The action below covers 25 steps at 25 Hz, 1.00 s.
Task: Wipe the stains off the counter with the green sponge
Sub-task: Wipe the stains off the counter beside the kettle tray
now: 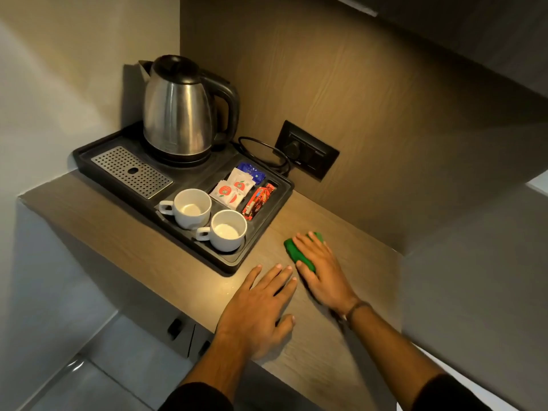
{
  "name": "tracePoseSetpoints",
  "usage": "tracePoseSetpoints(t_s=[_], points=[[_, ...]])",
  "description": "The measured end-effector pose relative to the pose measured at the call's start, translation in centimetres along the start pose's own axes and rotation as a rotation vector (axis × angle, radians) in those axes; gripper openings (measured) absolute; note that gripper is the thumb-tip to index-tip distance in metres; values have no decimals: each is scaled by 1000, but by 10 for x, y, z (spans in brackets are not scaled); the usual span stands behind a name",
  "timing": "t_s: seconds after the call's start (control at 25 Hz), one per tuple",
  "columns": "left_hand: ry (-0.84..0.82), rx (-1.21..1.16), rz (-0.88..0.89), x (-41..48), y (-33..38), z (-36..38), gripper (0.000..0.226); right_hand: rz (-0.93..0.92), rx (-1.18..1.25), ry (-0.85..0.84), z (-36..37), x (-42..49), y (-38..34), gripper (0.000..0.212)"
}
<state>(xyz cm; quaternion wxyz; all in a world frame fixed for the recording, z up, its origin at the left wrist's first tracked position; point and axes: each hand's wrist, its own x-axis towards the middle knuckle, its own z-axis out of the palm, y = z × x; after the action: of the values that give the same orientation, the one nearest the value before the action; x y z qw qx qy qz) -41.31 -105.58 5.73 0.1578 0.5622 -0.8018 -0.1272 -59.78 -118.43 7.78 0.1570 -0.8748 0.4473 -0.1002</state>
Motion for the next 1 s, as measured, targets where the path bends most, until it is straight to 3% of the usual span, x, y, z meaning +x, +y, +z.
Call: tracePoseSetpoints(t_s=[0.12, 0.32, 0.4, 0.48, 0.56, 0.64, 0.84, 0.92, 1.0], points=[[-9, 4, 8, -1, 1, -1, 70, -16, -33, 0, -16, -75, 33, 52], [-29, -12, 4, -1, 0, 0, 70, 444, 39, 198, -41, -23, 49, 49], [-47, -21, 5, 1, 3, -2, 70, 459, 23, 210, -40, -16, 27, 50], [-64, -23, 144, 10, 26, -11, 71, 475, -41, 253, -44, -84, 5, 52], [-48, -8, 115, 2, 26, -8, 72, 338, -39, 204, -20, -141, -25, 53], [-82, 43, 131, -16, 25, -12, 73, 347, -67, 194, 0, -202, -51, 53], [-59, 59, 45, -9, 4, -5, 72, 712, 30, 385, -6, -141, -38, 50], [-80, 65, 12, 1, 1, -4, 71, 694, 13, 342, 3, -119, -48, 57], [-86, 71, -9, -2, 1, -4, 71, 531, 24, 224, 16, -138, -57, 68]])
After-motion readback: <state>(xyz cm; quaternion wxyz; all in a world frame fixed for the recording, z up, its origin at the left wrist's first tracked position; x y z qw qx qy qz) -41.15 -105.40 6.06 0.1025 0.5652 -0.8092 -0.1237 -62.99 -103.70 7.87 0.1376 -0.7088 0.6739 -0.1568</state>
